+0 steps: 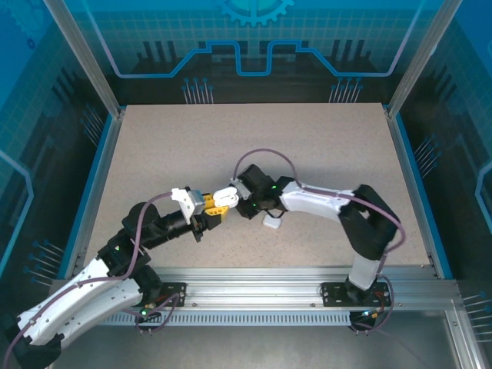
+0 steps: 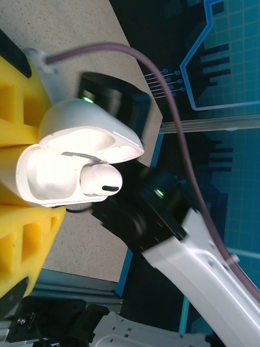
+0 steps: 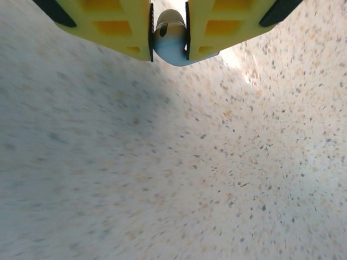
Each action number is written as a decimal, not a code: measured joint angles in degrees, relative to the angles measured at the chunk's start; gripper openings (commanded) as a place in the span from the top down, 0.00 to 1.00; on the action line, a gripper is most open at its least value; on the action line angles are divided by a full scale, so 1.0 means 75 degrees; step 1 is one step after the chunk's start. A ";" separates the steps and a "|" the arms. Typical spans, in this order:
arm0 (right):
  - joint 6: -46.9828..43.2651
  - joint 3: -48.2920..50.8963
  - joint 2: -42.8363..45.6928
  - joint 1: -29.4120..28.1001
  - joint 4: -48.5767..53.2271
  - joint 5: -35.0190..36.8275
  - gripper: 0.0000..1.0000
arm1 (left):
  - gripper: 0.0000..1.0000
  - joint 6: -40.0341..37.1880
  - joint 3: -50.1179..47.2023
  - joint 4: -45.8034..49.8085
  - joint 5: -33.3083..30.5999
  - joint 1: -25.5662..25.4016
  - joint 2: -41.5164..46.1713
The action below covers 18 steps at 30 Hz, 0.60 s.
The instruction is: Insert the wireless bluetooth earbuds into the charging case
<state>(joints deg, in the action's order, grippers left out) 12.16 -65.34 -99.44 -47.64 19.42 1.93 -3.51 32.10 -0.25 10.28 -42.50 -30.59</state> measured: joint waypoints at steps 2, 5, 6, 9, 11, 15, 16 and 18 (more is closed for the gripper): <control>-0.0017 0.0326 0.0740 0.0128 0.0026 0.0207 0.79 | 0.93 0.0070 -0.0020 -0.0015 0.0000 0.0000 -0.0009; -0.0154 0.0807 0.2017 0.0329 0.0073 0.0560 0.79 | 0.93 0.0154 -0.0122 -0.0111 0.0000 0.0000 -0.0082; -0.0251 0.0941 0.2454 0.0376 0.0076 0.0682 0.79 | 0.93 0.0221 -0.0169 -0.0184 0.0000 0.0000 -0.0140; -0.0603 0.1276 0.3742 0.0411 0.0073 0.0959 0.79 | 0.93 0.0306 -0.0268 -0.0385 0.0003 0.0000 -0.0428; -0.0854 0.1413 0.4479 0.0408 0.0026 0.1061 0.79 | 0.93 0.0361 -0.0315 -0.0504 0.0006 0.0000 -0.0650; -0.1364 0.1664 0.5715 0.0361 -0.0172 0.1174 0.78 | 0.93 0.0487 -0.0323 -0.0813 0.0050 0.0000 -0.1183; -0.1510 0.1731 0.5998 0.0303 -0.0221 0.1209 0.79 | 0.93 0.0490 -0.0323 -0.0880 0.0087 0.0000 -0.1314; -0.1769 0.1818 0.6388 0.0131 -0.0315 0.1294 0.79 | 0.93 0.0493 -0.0323 -0.1000 0.0157 0.0000 -0.1542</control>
<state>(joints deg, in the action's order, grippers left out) -1.10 -51.70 -51.53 -46.65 17.06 11.64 0.19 29.67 -7.75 11.46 -42.50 -42.15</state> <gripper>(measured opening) 0.216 0.237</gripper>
